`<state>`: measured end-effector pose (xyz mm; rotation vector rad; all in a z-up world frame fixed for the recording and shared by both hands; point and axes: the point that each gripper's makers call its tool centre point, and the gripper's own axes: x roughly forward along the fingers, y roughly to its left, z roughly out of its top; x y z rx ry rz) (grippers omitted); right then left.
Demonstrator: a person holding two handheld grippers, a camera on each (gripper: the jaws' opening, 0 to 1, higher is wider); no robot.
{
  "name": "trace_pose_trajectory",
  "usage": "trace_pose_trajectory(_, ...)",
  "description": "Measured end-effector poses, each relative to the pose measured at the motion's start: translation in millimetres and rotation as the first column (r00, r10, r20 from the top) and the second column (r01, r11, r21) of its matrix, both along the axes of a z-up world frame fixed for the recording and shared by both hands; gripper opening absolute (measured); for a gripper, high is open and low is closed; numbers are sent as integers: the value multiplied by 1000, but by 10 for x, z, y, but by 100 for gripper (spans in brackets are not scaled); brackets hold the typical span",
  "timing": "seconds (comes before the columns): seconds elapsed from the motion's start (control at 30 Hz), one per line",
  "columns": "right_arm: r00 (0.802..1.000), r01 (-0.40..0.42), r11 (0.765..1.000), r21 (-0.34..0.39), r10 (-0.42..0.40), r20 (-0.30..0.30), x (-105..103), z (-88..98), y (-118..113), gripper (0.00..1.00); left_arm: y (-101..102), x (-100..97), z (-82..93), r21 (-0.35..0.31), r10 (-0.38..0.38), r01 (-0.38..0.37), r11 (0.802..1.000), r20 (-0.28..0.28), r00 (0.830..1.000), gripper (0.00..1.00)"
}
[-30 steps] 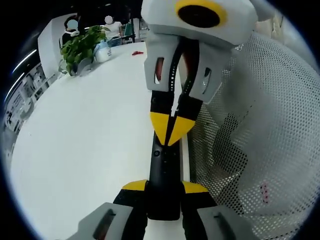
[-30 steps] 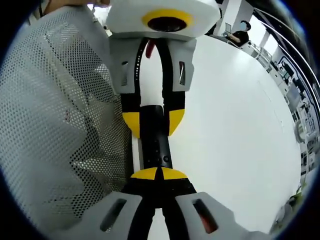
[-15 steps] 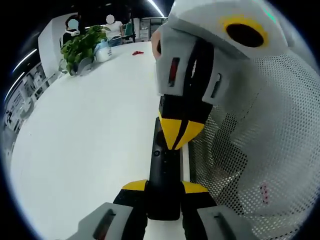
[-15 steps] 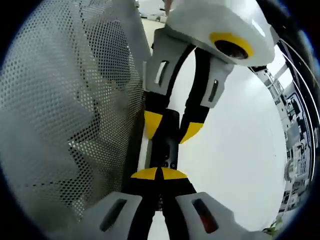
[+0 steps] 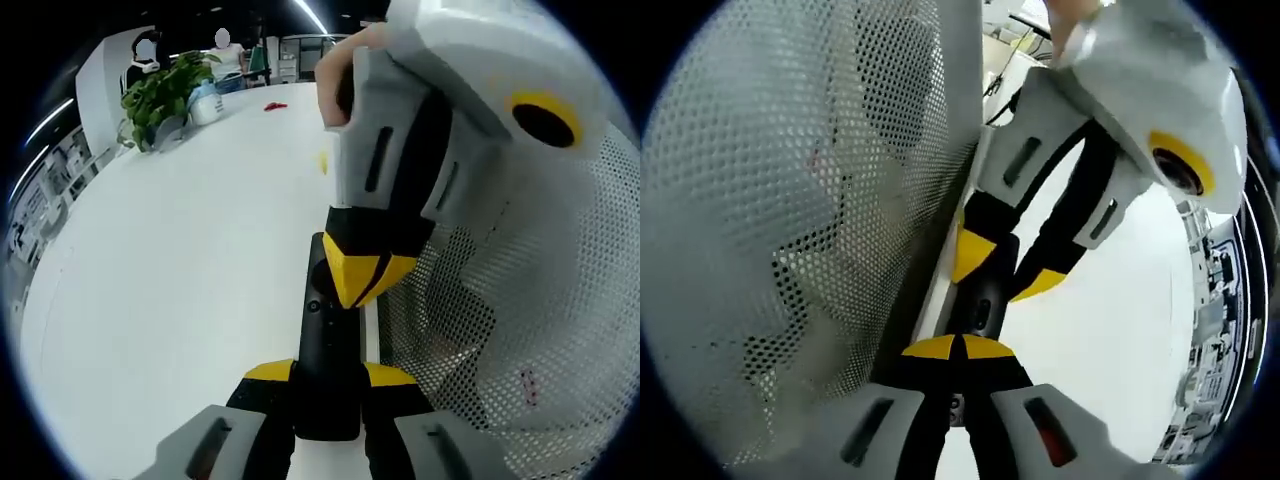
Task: Press the specified remote control buttons in sequence, fully releasing each button before pressing the next.
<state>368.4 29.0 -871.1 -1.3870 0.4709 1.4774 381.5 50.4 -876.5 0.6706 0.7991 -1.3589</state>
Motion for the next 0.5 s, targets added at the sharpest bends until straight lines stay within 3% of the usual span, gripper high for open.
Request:
trace_pose_trajectory(0.23, 991, -106, 993, -60, 110, 78, -11, -6, 8, 0, 3, 1, -4, -1, -4, 4, 1000, 3, 1000, 24)
trace_pose_trajectory(0.3, 990, -109, 992, -67, 114, 84, -26, -20, 10, 0, -18, 1, 8, -20, 27, -27, 999, -27, 999, 25)
trace_pose_trajectory(0.4, 995, -73, 996, -44, 76, 62, -6, -7, 9, 0, -7, 4, 6, -16, 12, -13, 1000, -17, 1000, 25)
trace_pose_trajectory(0.5, 1000, 14, 1000, -2, -14, -10, 5, 4, 10, 0, -10, 0, 7, -13, 9, -9, 1000, -12, 1000, 25)
